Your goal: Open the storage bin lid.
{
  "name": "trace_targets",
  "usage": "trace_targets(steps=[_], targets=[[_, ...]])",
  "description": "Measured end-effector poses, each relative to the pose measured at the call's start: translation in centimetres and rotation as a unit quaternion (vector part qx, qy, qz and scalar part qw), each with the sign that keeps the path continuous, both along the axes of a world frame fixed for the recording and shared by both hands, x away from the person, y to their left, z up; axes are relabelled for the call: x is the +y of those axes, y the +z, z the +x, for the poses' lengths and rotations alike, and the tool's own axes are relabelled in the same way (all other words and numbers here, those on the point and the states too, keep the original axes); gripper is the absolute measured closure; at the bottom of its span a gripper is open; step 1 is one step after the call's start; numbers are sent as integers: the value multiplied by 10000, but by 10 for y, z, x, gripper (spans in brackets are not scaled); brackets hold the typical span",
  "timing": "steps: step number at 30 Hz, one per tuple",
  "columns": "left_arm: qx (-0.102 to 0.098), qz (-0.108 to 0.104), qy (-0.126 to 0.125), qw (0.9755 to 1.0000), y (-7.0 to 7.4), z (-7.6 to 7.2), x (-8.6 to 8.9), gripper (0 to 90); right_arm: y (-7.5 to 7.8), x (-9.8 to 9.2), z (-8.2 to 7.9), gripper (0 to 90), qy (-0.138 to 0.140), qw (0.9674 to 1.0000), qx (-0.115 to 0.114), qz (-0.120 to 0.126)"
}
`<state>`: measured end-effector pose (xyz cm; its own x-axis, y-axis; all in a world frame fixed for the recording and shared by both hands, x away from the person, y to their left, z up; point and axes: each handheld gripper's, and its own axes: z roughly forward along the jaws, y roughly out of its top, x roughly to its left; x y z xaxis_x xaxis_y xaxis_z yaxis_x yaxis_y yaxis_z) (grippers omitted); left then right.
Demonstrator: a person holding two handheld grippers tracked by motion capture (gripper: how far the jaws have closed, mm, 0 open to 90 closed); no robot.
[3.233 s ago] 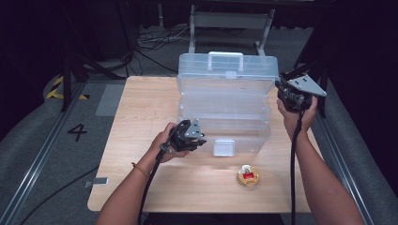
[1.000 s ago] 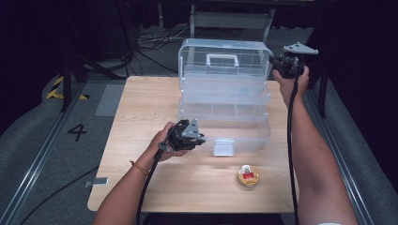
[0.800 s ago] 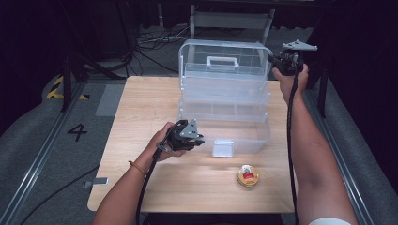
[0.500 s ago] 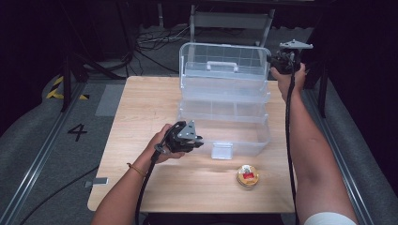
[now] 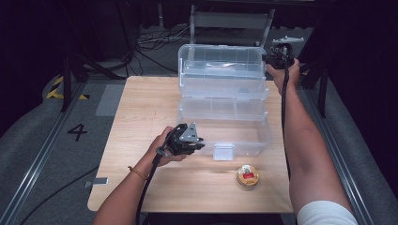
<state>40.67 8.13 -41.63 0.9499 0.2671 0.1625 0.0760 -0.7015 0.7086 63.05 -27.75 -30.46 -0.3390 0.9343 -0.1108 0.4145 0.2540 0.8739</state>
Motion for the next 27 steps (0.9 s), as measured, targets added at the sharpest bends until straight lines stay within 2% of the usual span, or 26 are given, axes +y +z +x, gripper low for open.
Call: trace_targets(steps=[7,27], targets=[[-27,7,-11,10000,0,0,0,764,-4,-2,8,837,45,9999,108,34],[-10,-45,68,10000,-1,-1,1,757,-13,0,30,827,126,9988,464,-124]])
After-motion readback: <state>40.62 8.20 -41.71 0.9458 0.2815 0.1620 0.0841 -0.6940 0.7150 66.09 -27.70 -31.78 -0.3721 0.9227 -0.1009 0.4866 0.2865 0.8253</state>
